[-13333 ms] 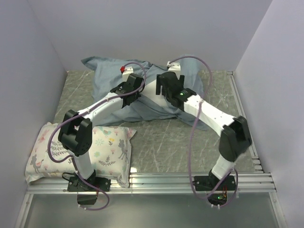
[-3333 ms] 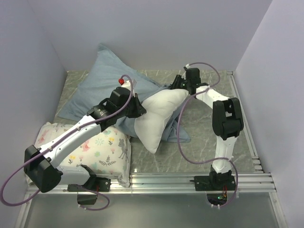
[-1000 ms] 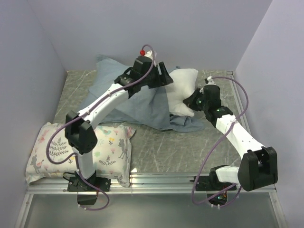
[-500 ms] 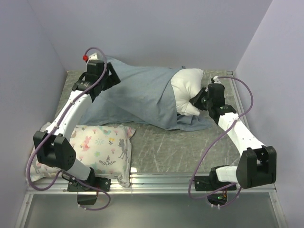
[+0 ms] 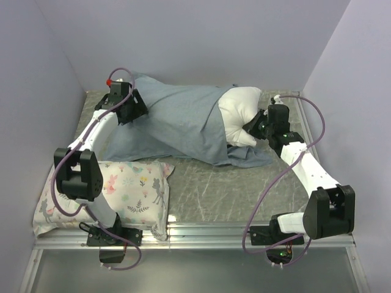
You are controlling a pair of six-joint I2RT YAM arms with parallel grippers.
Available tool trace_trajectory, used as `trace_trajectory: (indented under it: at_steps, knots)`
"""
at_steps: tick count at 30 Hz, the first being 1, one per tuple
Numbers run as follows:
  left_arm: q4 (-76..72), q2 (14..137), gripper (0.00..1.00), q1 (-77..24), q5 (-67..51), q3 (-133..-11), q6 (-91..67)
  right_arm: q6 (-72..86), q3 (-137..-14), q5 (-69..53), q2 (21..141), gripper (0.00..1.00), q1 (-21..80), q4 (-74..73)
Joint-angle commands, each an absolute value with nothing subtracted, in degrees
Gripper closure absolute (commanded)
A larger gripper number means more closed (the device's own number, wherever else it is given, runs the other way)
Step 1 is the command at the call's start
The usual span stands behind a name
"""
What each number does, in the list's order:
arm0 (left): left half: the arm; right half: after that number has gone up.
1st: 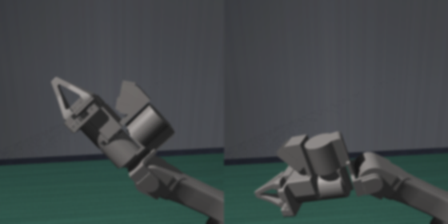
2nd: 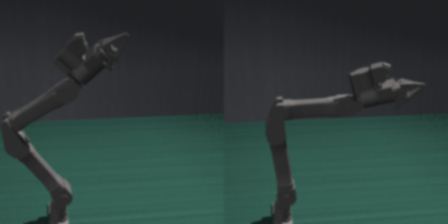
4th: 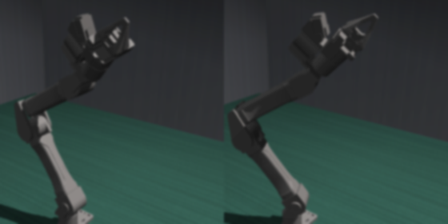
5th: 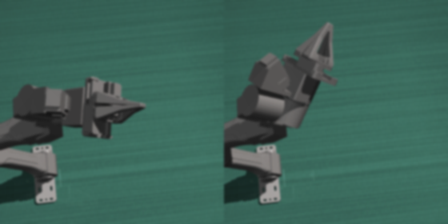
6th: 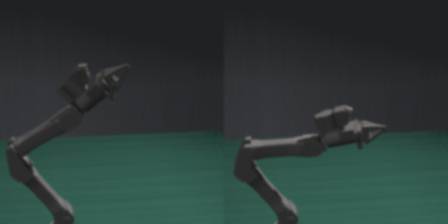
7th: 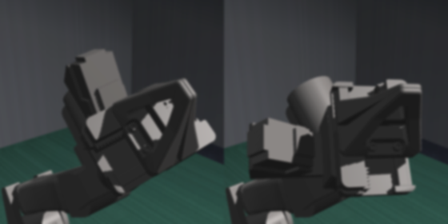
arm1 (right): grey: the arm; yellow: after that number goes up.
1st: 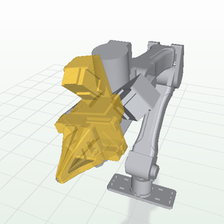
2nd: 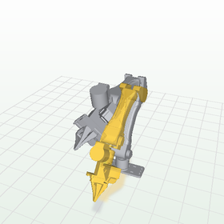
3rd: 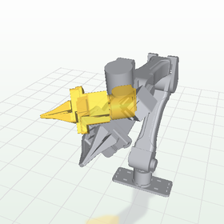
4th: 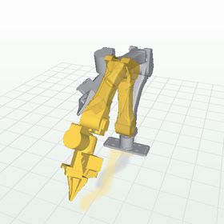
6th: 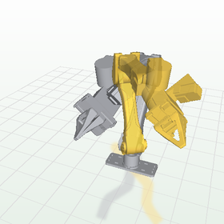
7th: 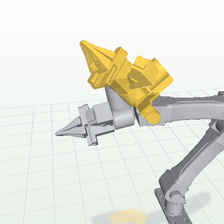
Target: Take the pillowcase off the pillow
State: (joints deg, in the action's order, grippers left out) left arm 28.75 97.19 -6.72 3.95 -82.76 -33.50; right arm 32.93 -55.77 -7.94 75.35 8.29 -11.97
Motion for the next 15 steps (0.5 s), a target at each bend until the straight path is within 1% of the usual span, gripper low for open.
trace_trajectory:
  at_steps: [1, 2, 3, 5, 6, 7, 12, 15]
  knots:
    - [26.0, 98.9, 0.26, -5.6, 1.1, -86.0, -32.6, 32.2, -60.2, -7.6, 74.1, 1.00, 7.7, -9.3]
    - [26.1, 99.7, 0.33, -5.5, 1.1, -86.3, -32.7, 32.2, -60.5, -7.8, 73.9, 1.00, 7.7, -9.5]
    - [26.4, 99.9, 0.53, -5.1, 2.3, -87.3, -32.8, 32.2, -60.9, -7.8, 73.8, 1.00, 7.7, -9.7]
    - [27.7, 100.7, 0.76, -4.5, 3.3, -88.5, -33.0, 32.0, -61.8, -7.4, 73.2, 1.00, 7.7, -10.5]
    - [28.2, 101.0, 0.93, -3.7, 3.9, -89.8, -33.1, 31.9, -62.2, -7.0, 73.0, 1.00, 7.7, -10.8]
    - [28.7, 101.2, 1.00, -3.3, 5.1, -90.4, -33.4, 31.6, -62.7, -6.9, 72.7, 1.00, 7.7, -11.6]
    - [31.4, 101.7, 1.00, -0.2, 9.0, -94.3, -35.7, 31.5, -66.2, -5.8, 71.9, 1.00, 7.2, -14.1]
    - [32.1, 101.4, 1.00, 3.8, 11.1, -96.1, -37.0, 31.8, -67.7, -6.5, 71.0, 1.00, 5.6, -15.0]
